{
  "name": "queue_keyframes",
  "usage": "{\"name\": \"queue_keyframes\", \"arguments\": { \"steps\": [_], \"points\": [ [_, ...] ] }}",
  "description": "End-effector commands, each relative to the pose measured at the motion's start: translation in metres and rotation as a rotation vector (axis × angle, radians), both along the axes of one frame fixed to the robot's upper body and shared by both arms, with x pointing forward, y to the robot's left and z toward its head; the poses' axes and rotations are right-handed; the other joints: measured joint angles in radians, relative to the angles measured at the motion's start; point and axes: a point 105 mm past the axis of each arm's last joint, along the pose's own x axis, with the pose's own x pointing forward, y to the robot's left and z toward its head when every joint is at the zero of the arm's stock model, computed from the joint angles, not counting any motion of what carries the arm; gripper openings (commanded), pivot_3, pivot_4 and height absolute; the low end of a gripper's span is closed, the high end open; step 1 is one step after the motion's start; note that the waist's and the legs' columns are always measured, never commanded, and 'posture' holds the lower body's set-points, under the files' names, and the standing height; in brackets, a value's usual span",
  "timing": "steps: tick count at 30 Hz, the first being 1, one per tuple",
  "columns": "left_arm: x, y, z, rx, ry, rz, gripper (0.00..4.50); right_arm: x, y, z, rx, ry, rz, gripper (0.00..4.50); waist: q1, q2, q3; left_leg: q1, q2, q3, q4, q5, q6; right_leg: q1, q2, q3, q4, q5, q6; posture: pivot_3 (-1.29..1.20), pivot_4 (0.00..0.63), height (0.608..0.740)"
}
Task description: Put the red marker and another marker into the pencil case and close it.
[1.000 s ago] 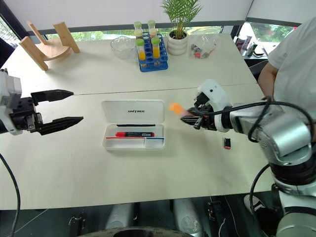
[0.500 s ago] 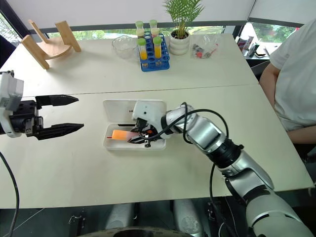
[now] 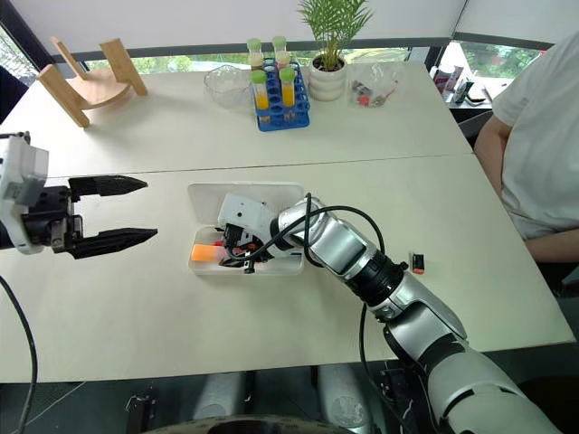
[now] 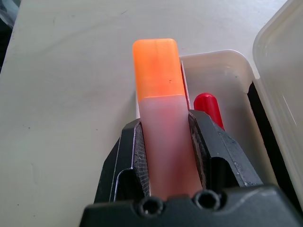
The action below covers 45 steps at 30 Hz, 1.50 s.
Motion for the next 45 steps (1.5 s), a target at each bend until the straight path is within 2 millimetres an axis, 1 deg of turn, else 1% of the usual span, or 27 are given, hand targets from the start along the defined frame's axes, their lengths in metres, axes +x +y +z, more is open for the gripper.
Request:
{"name": "queue_keyframes", "arguments": {
  "steps": [1, 3, 4, 6, 8, 9, 10, 11, 14, 16, 17, 19, 20, 21, 23, 25, 26, 28, 31, 33, 36, 37, 38, 42, 45],
  "points": [
    [-0.003, -0.003, 0.007, -0.007, -0.028, -0.006, 4.5, 0.0, 0.006, 0.013, 0.023, -0.042, 0.034, 0.83, 0.0, 0.0, 0.0, 0.0, 0.0, 0.0, 0.0, 0.0, 0.0, 0.0, 0.0, 0.0, 0.0, 0.0, 0.0, 0.0, 0.15, 0.74],
    [-0.003, -0.003, 0.007, -0.009, -0.031, -0.002, 4.5, -0.002, 0.007, 0.012, 0.019, -0.036, 0.039, 1.89, 0.0, 0.0, 0.0, 0.0, 0.0, 0.0, 0.0, 0.0, 0.0, 0.0, 0.0, 0.0, 0.0, 0.0, 0.0, 0.0, 0.15, 0.74],
    [-0.002, -0.003, 0.007, -0.01, -0.033, 0.001, 4.5, -0.003, 0.007, 0.012, 0.02, -0.03, 0.044, 2.29, 0.0, 0.0, 0.0, 0.0, 0.0, 0.0, 0.0, 0.0, 0.0, 0.0, 0.0, 0.0, 0.0, 0.0, 0.0, 0.0, 0.15, 0.74],
    [-0.002, -0.003, 0.007, -0.012, -0.035, 0.004, 4.5, -0.003, 0.008, 0.014, 0.024, -0.027, 0.044, 3.32, 0.0, 0.0, 0.0, 0.0, 0.0, 0.0, 0.0, 0.0, 0.0, 0.0, 0.0, 0.0, 0.0, 0.0, 0.0, 0.0, 0.15, 0.74],
    [-0.002, -0.004, 0.007, -0.014, -0.034, 0.005, 4.5, -0.003, 0.005, 0.023, 0.044, -0.022, 0.036, 4.27, 0.0, 0.0, 0.0, 0.0, 0.0, 0.0, 0.0, 0.0, 0.0, 0.0, 0.0, 0.0, 0.0, 0.0, 0.0, 0.0, 0.15, 0.74],
    [-0.002, -0.004, 0.007, -0.015, -0.034, 0.004, 4.5, -0.002, 0.002, 0.029, 0.056, -0.022, 0.028, 4.4, 0.0, 0.0, 0.0, 0.0, 0.0, 0.0, 0.0, 0.0, 0.0, 0.0, 0.0, 0.0, 0.0, 0.0, 0.0, 0.0, 0.15, 0.74],
    [-0.001, -0.005, 0.007, -0.016, -0.033, 0.004, 4.5, 0.0, -0.001, 0.035, 0.066, -0.031, 0.015, 4.4, 0.0, 0.0, 0.0, 0.0, 0.0, 0.0, 0.0, 0.0, 0.0, 0.0, 0.0, 0.0, 0.0, 0.0, 0.0, 0.0, 0.15, 0.74],
    [-0.001, -0.005, 0.007, -0.018, -0.032, 0.001, 4.5, 0.004, -0.009, 0.046, 0.094, -0.032, -0.017, 4.4, 0.0, 0.0, 0.0, 0.0, 0.0, 0.0, 0.0, 0.0, 0.0, 0.0, 0.0, 0.0, 0.0, 0.0, 0.0, 0.0, 0.15, 0.74],
    [-0.002, -0.01, 0.004, -0.025, -0.024, -0.02, 4.5, 0.018, -0.045, 0.086, 0.183, -0.058, -0.161, 4.4, 0.006, 0.0, 0.0, 0.0, 0.0, 0.0, 0.0, 0.0, 0.0, 0.0, -0.001, 0.0, 0.0, 0.0, 0.0, 0.0, 0.15, 0.74],
    [-0.004, -0.016, 0.001, -0.033, -0.014, -0.047, 4.5, 0.025, -0.078, 0.104, 0.217, -0.065, -0.293, 4.4, 0.01, 0.0, 0.0, 0.0, -0.001, -0.001, 0.0, 0.0, 0.0, 0.001, -0.002, -0.001, 0.0, 0.0, 0.0, 0.0, 0.15, 0.74],
    [-0.005, -0.019, -0.001, -0.036, -0.01, -0.065, 4.5, 0.026, -0.099, 0.108, 0.216, -0.078, -0.364, 4.4, 0.012, 0.0, 0.0, 0.0, -0.002, -0.001, 0.0, 0.0, 0.0, 0.001, -0.002, -0.001, 0.0, 0.0, 0.0, 0.0, 0.15, 0.74],
    [-0.007, -0.025, -0.004, -0.044, -0.002, -0.096, 4.5, 0.027, -0.14, 0.11, 0.196, -0.114, -0.511, 4.4, 0.02, 0.0, 0.0, 0.0, -0.002, -0.001, 0.0, 0.0, 0.0, 0.001, -0.002, -0.001, -0.001, 0.0, 0.0, 0.0, 0.15, 0.74],
    [-0.008, -0.028, -0.007, -0.046, 0.005, -0.114, 4.5, 0.029, -0.169, 0.108, 0.187, -0.12, -0.638, 4.4, 0.022, 0.0, 0.0, 0.0, -0.002, -0.001, 0.0, 0.0, 0.0, 0.001, -0.002, -0.001, -0.002, 0.0, 0.0, 0.0, 0.15, 0.74],
    [-0.008, -0.029, -0.009, -0.047, 0.009, -0.125, 4.5, 0.028, -0.187, 0.106, 0.181, -0.121, -0.721, 4.4, 0.026, 0.0, 0.0, 0.0, -0.002, 0.0, -0.001, 0.0, 0.0, 0.001, -0.002, 0.0, -0.002, 0.0, 0.0, 0.0, 0.15, 0.74],
    [-0.008, -0.032, -0.01, -0.051, 0.013, -0.14, 4.5, 0.023, -0.215, 0.098, 0.162, -0.143, -0.838, 4.4, 0.025, 0.0, 0.0, 0.0, -0.002, 0.0, -0.001, 0.0, 0.0, 0.001, -0.001, 0.0, -0.003, 0.0, 0.0, 0.0, 0.15, 0.74],
    [-0.004, -0.034, -0.012, -0.054, 0.01, -0.151, 4.5, 0.014, -0.242, 0.078, 0.12, -0.157, -0.952, 4.4, 0.026, 0.0, 0.0, 0.0, -0.001, 0.001, -0.001, 0.0, 0.0, 0.001, -0.001, 0.001, -0.002, 0.0, 0.0, 0.0, 0.15, 0.74],
    [-0.002, -0.035, -0.012, -0.054, 0.008, -0.155, 4.5, 0.009, -0.251, 0.069, 0.106, -0.154, -1.003, 4.4, 0.025, 0.0, 0.0, 0.001, -0.001, 0.0, -0.002, 0.0, 0.0, 0.001, 0.0, 0.001, -0.002, 0.0, 0.0, 0.0, 0.15, 0.74],
    [0.001, -0.036, -0.012, -0.055, 0.004, -0.161, 4.5, 0.0, -0.263, 0.05, 0.121, -0.151, -1.118, 4.4, 0.021, 0.0, 0.0, 0.001, -0.001, 0.001, -0.001, 0.0, 0.0, 0.001, 0.0, 0.002, -0.002, 0.0, 0.0, 0.0, 0.15, 0.74],
    [0.003, -0.037, -0.012, -0.056, 0.001, -0.167, 4.5, -0.013, -0.271, 0.033, 0.146, -0.152, -1.244, 4.4, 0.015, 0.0, 0.0, 0.001, -0.001, 0.001, 0.0, 0.0, 0.0, 0.001, 0.001, 0.002, 0.0, 0.0, 0.0, 0.0, 0.15, 0.74],
    [0.005, -0.038, -0.012, -0.056, 0.001, -0.171, 4.5, -0.027, -0.275, 0.018, 0.16, -0.152, -1.33, 4.4, 0.013, 0.0, 0.0, 0.001, -0.001, 0.001, 0.0, 0.0, 0.0, 0.001, 0.0, 0.002, 0.0, 0.0, 0.0, 0.0, 0.15, 0.74],
    [0.006, -0.038, -0.014, -0.056, 0.002, -0.174, 4.5, -0.04, -0.285, 0.006, 0.174, -0.16, -1.455, 4.4, 0.01, 0.0, 0.0, 0.001, -0.001, 0.001, 0.0, 0.0, 0.0, 0.002, 0.0, 0.002, 0.0, 0.0, 0.0, 0.0, 0.15, 0.74],
    [0.006, -0.039, -0.015, -0.057, 0.003, -0.175, 4.5, -0.046, -0.292, 0.001, 0.164, -0.17, -1.519, 4.4, 0.009, 0.0, 0.0, 0.001, -0.001, 0.001, 0.0, 0.0, 0.0, 0.002, 0.0, 0.002, 0.0, 0.0, 0.0, 0.0, 0.15, 0.74],
    [0.006, -0.039, -0.015, -0.057, 0.004, -0.177, 4.5, -0.052, -0.294, -0.005, 0.172, -0.14, -1.561, 4.4, 0.008, 0.0, 0.0, 0.001, -0.001, 0.001, 0.0, 0.0, 0.0, 0.002, 0.0, 0.002, 0.0, 0.0, 0.0, 0.0, 0.15, 0.74],
    [0.008, -0.041, -0.015, -0.058, -0.004, -0.175, 4.5, -0.071, -0.291, -0.025, 0.132, -0.088, -1.578, 4.4, 0.006, 0.0, -0.001, 0.002, -0.001, 0.001, 0.0, 0.0, 0.0, 0.002, 0.0, 0.002, 0.0, 0.0, 0.0, 0.0, 0.15, 0.74],
    [0.01, -0.042, -0.015, -0.059, -0.01, -0.174, 4.5, -0.075, -0.287, -0.034, 0.153, -0.038, -1.592, 4.4, 0.003, 0.0, -0.001, 0.002, -0.001, 0.0, 0.0, 0.0, 0.0, 0.003, 0.001, 0.002, 0.0, 0.0, 0.0, 0.0, 0.15, 0.74]
  ]
}}
